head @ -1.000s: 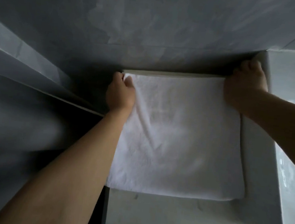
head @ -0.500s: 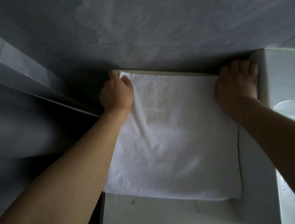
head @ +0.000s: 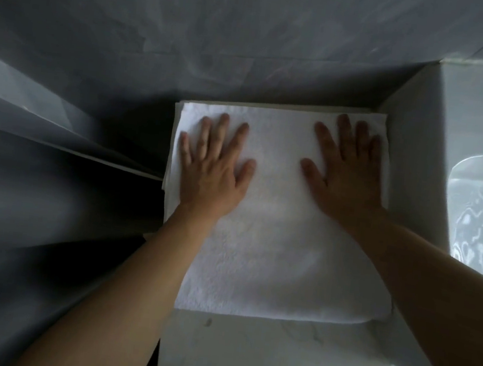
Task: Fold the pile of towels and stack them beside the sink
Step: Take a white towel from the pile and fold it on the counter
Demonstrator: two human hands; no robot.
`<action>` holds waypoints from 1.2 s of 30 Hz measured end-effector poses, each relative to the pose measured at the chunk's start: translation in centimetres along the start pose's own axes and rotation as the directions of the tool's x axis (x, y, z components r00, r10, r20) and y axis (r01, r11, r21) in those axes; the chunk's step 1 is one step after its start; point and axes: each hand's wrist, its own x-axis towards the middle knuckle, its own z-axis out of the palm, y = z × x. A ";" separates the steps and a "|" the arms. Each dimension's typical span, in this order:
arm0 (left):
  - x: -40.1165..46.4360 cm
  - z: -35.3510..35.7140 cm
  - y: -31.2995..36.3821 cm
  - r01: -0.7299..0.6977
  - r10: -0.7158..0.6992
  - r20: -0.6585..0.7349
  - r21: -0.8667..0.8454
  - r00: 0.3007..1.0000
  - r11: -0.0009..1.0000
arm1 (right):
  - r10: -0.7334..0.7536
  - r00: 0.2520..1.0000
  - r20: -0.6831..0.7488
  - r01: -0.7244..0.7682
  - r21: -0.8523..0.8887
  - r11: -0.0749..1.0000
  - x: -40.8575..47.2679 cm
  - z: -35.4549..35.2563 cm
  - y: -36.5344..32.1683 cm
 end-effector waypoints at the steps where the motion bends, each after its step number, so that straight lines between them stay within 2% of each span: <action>1: -0.1 0.1 -0.4 0.028 -0.028 -0.010 -0.005 1.000 1.000 | 0.022 1.000 -0.002 -0.022 -0.003 1.000 -0.1 0.0 0.2; 7: -0.3 0.7 -0.8 0.142 -0.142 -0.053 -0.008 0.988 0.990 | 0.024 0.999 -0.035 -0.023 0.033 0.999 0.0 0.5 0.8; 13: 0.3 -1.3 -0.5 0.138 -0.133 0.109 -0.045 0.985 0.989 | 0.037 0.994 0.105 -0.040 0.018 0.999 0.3 -1.5 0.2; 14: -0.3 -1.7 -0.4 0.133 -0.128 0.094 -0.045 0.987 0.990 | 0.031 0.996 0.082 -0.034 0.026 0.999 -0.5 -1.8 -0.2; 16: -3.3 -2.0 0.6 0.063 -0.065 -0.047 -0.049 0.997 0.997 | 0.023 0.999 -0.044 -0.019 0.085 0.996 -3.8 -2.0 -1.1; 18: -8.0 -1.5 2.5 -0.073 0.056 -0.168 -0.093 0.984 0.993 | -0.010 0.991 -0.137 0.029 0.144 0.989 -8.4 -1.5 -2.4; 19: -10.2 -0.9 3.6 -0.149 0.127 -0.177 -0.119 0.976 0.982 | -0.034 0.990 -0.139 0.055 0.146 0.988 -10.6 -0.9 -3.0; 21: -13.1 0.4 5.2 -0.235 0.217 -0.137 -0.136 0.967 0.962 | -0.050 0.997 -0.066 0.058 0.115 0.992 -13.6 0.3 -3.6; 24: -14.2 1.9 5.9 -0.188 0.185 -0.044 -0.089 0.982 0.978 | 0.037 0.997 0.065 -0.042 0.077 0.996 -15.5 1.9 -3.8; 28: -14.0 2.6 5.9 -0.152 0.152 -0.007 -0.036 0.988 0.988 | 0.050 0.996 0.076 -0.050 -0.009 0.999 -15.4 2.9 -3.6; 36: -14.0 2.4 5.7 -0.116 0.116 0.029 0.005 0.993 0.993 | 0.019 0.998 0.061 -0.016 -0.034 0.999 -15.3 3.3 -2.8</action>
